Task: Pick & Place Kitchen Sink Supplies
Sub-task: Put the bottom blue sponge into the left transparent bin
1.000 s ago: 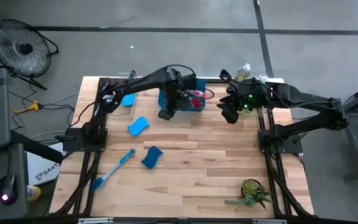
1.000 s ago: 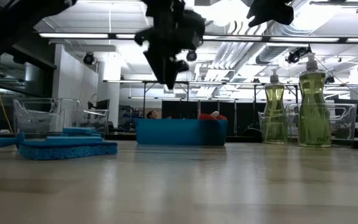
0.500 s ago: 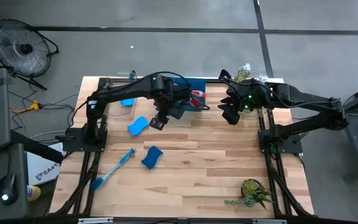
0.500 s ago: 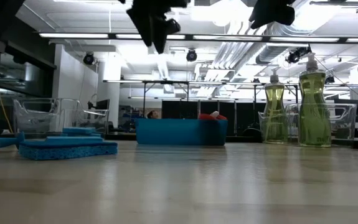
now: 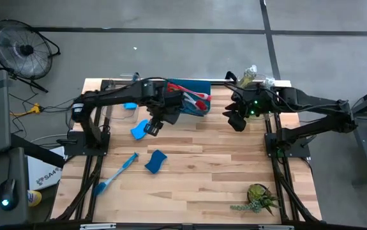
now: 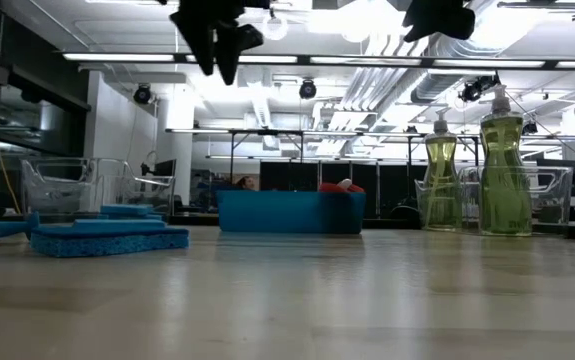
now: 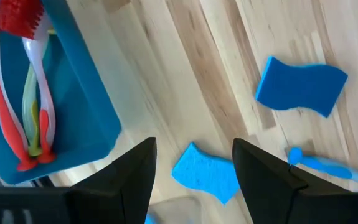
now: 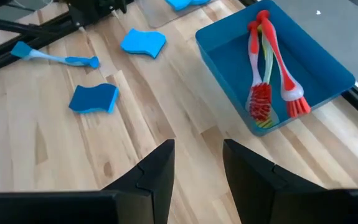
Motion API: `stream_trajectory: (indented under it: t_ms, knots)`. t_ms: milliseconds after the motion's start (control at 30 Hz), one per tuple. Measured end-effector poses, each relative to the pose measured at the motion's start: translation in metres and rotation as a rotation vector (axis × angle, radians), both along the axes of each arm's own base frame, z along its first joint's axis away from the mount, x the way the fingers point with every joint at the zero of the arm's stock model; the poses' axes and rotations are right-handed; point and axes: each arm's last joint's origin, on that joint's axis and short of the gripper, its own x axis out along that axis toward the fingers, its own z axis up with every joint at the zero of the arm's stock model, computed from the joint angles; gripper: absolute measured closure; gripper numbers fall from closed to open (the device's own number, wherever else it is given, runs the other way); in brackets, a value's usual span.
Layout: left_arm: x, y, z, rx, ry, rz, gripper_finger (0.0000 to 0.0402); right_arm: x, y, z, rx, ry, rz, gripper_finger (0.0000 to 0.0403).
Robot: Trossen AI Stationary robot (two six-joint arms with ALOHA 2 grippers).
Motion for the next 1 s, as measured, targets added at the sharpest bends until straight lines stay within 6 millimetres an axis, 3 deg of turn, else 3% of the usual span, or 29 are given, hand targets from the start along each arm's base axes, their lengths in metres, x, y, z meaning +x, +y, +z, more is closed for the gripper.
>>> stream_trajectory:
  t_ms: [233, 500, 767, 1000]
  knots:
    - [-0.044, -0.008, -0.024, -0.077, -0.147, 0.072, 0.0197, 0.006, 0.016, -0.002, 0.032, -0.018, -0.090, 0.0272]
    - [-0.092, -0.031, -0.071, -0.198, -0.125, 0.115, 0.0197, 0.029, 0.037, -0.019, 0.091, 0.011, -0.180, 0.0272]
    - [-0.093, -0.054, -0.124, -0.374, -0.142, 0.091, 0.0197, 0.053, 0.048, -0.035, 0.166, 0.004, -0.249, 0.0272]
    - [-0.096, -0.060, -0.150, -0.422, -0.145, 0.183, 0.0176, 0.066, 0.058, -0.048, 0.199, 0.040, -0.264, 0.0272]
